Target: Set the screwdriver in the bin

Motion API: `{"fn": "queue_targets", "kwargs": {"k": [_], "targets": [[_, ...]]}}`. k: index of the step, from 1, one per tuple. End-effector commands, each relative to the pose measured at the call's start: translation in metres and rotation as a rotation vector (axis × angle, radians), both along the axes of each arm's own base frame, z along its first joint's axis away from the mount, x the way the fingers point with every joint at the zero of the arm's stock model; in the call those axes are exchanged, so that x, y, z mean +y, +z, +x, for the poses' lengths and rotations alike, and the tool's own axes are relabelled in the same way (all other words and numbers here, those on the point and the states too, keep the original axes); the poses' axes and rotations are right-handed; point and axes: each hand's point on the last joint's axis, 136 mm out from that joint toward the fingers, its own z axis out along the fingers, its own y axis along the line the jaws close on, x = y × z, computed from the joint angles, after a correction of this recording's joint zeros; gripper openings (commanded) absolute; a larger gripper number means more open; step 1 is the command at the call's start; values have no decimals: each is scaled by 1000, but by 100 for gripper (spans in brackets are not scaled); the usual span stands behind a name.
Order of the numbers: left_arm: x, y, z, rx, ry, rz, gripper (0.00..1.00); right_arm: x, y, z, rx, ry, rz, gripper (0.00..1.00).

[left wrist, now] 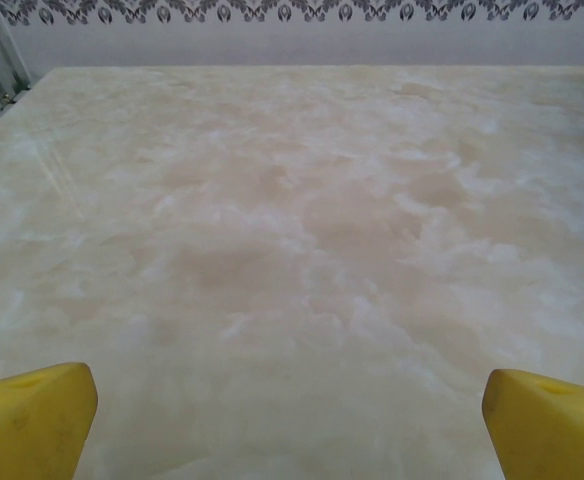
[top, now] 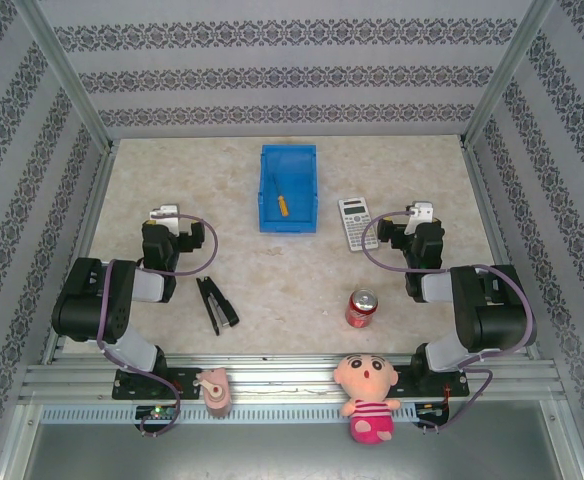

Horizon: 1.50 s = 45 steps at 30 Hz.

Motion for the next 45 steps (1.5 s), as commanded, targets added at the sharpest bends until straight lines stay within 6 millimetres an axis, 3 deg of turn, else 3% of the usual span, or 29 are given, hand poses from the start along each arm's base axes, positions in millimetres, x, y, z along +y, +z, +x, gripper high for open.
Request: {"fn": "queue_targets", "kwargs": {"k": [1,45], "targets": [[-1,1,0,8,-22,11,99,0,11,5,-44,13,4,98],[-1,1,0,9,-22,11,99,5,10,6,-37,26,-18,98]]}}
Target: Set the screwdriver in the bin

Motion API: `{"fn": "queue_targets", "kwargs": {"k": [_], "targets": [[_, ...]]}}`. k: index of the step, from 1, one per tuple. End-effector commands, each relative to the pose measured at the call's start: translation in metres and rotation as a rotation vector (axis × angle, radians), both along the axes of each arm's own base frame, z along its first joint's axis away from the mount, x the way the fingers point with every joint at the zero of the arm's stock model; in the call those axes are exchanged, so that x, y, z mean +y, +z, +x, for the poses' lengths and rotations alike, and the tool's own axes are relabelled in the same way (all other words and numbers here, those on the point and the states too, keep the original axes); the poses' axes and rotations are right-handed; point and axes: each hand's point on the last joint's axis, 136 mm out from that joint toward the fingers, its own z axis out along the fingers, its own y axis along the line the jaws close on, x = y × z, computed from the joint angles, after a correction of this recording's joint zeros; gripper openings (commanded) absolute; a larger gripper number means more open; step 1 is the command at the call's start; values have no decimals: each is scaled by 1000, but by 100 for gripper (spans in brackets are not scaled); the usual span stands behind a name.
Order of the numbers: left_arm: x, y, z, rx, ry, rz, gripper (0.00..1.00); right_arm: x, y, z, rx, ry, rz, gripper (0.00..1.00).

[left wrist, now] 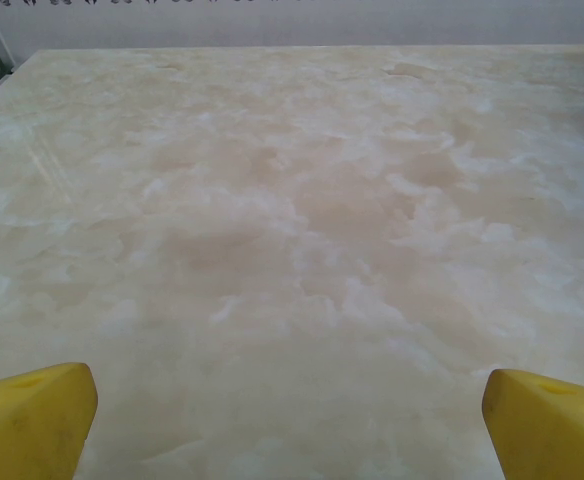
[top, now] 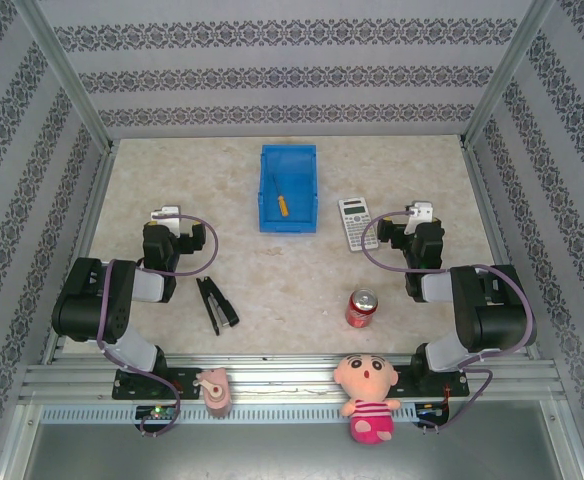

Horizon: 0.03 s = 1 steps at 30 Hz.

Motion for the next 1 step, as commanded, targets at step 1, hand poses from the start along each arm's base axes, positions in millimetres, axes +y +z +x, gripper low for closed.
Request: {"fn": "queue_targets", "kwargs": {"k": [1], "targets": [[1,6,2,-14,-9,12,99,5,10,6,-37,23,-10,98]]}}
